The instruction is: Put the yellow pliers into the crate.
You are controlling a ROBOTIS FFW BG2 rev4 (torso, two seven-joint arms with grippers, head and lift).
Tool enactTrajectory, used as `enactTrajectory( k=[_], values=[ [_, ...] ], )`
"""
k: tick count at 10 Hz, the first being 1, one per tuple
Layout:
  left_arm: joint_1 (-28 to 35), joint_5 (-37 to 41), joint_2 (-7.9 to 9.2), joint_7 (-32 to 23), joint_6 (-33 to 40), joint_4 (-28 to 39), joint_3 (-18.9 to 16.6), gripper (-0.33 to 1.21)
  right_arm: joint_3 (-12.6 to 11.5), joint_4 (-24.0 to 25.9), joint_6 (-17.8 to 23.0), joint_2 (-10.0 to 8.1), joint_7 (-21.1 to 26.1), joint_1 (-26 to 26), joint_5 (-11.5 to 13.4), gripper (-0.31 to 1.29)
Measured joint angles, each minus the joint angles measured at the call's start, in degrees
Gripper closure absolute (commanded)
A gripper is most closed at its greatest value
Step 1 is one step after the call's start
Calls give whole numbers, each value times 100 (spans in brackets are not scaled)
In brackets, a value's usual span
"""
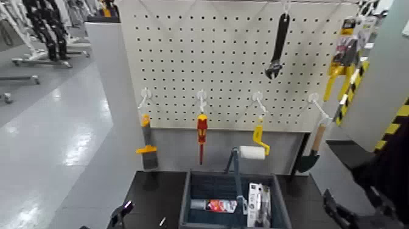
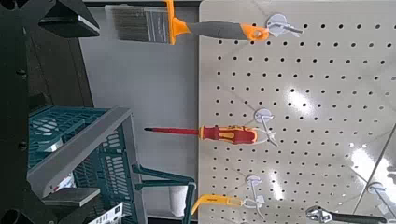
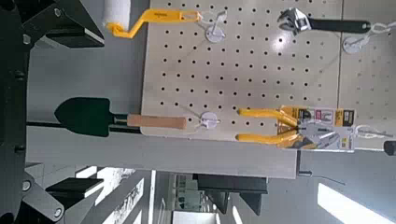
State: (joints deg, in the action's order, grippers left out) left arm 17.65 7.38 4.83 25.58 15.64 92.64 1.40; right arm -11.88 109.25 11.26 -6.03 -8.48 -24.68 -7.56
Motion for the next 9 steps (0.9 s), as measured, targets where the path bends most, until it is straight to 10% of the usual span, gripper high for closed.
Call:
enactTrajectory(
  k=[4,9],
  values=[
    [-38,0,10,9,-69,0,21,10,-848,286,-1461,-190,-859,911,-676,24],
    [-100,-16,26,35,-99,-12,40,10,-1050,37,-2364,-858,-1491,2238,-1004,24]
  ],
)
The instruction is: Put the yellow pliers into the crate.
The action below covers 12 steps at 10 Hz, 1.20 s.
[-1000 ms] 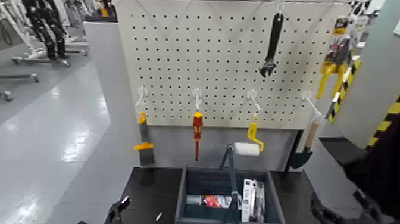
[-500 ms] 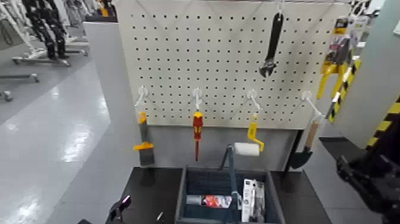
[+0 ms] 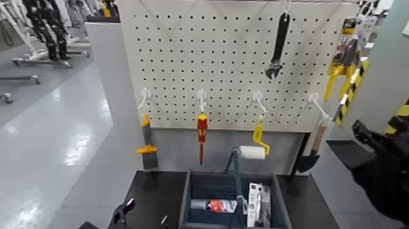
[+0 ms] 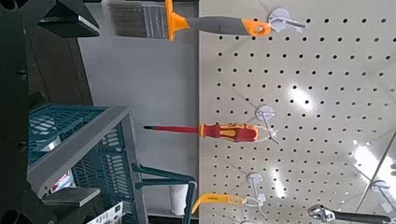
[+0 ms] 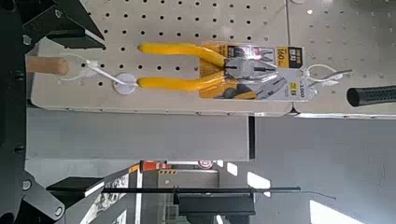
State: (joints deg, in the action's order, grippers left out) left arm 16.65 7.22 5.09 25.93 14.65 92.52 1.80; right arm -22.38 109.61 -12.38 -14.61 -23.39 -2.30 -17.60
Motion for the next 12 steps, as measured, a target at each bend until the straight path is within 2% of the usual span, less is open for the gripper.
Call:
enactTrajectory(
  k=[3,6,9,12],
  values=[
    [-30,-1,1,5,0,-15,14,11,18,-510,-376,-368,-720,853,-156,25],
    [-54,7,1,9,1,-24,29,10,239,-1188,-527,-696,-1312,1627,-401,25],
    [-86,7,1,16,-3,-39,51,10,494,-2021,-577,-871,-2059,2352,-765,25],
    [-108,5,0,18,-6,-50,66,10,793,-2741,-506,-1011,-2440,2884,-1226,26]
  ],
)
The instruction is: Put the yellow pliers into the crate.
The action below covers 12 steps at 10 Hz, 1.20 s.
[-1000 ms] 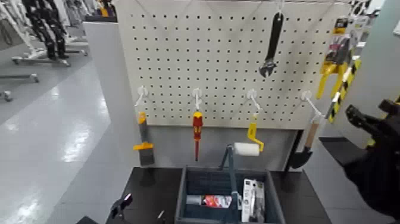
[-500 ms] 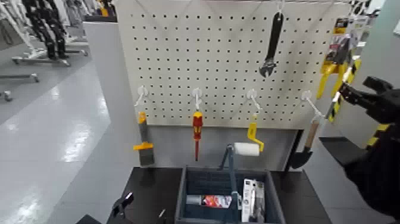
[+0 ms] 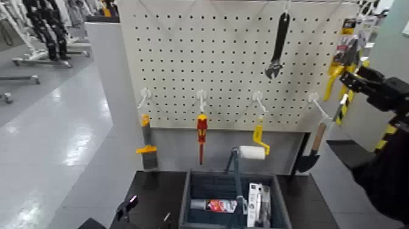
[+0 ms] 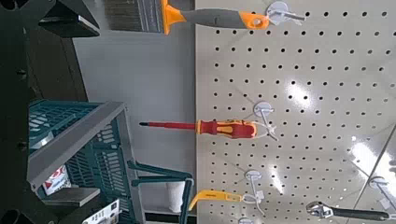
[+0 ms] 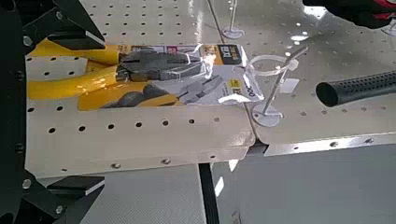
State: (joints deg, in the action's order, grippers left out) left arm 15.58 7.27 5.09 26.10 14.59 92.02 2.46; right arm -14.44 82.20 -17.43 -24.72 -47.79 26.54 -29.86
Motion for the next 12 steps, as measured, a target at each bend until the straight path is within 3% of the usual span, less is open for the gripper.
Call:
enactTrajectory(
  k=[5,6,7,12],
  values=[
    [-26,-10,0,8,-1,-9,23,10,673,-881,-29,-82,-719,728,-423,28],
    [-30,-14,0,9,-2,-9,27,10,758,-952,-35,-84,-750,804,-473,63],
    [-35,-18,0,9,-6,-9,27,11,807,-969,-50,-92,-775,846,-497,107],
    [-37,-36,0,9,-4,-9,34,10,917,-908,-113,-140,-780,918,-477,112]
  ],
)
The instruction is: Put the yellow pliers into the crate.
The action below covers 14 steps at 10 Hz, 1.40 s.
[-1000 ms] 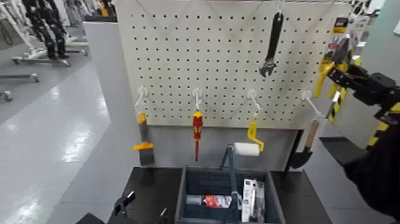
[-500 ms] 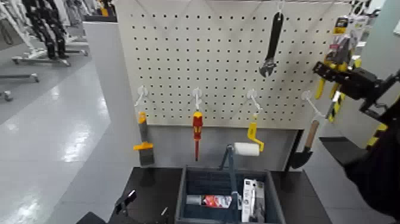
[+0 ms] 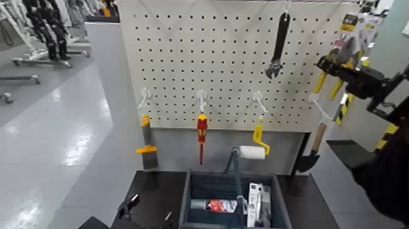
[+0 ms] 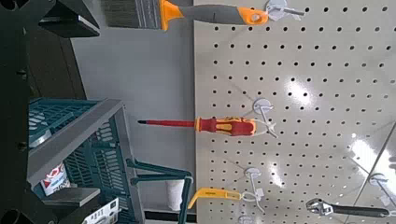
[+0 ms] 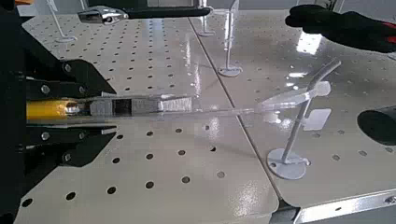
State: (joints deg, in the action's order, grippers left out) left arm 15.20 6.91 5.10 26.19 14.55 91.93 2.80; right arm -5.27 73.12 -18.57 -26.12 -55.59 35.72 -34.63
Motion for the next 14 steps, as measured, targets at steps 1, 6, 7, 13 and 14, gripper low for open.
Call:
enactTrajectory(
  k=[1,6,7,13,14],
  values=[
    [0,-4,0,0,3,0,1,10,12,-3,-7,-9,-4,9,0,112],
    [0,-9,0,0,12,0,1,11,24,26,2,-16,-13,48,32,112],
    [0,-12,0,0,12,0,1,11,22,45,8,-16,-20,47,39,112],
    [9,-14,18,10,14,0,1,10,-549,1737,-272,192,116,-738,131,112],
    [9,-14,18,14,12,0,1,11,-574,2033,-315,259,155,-870,132,112]
  ],
)
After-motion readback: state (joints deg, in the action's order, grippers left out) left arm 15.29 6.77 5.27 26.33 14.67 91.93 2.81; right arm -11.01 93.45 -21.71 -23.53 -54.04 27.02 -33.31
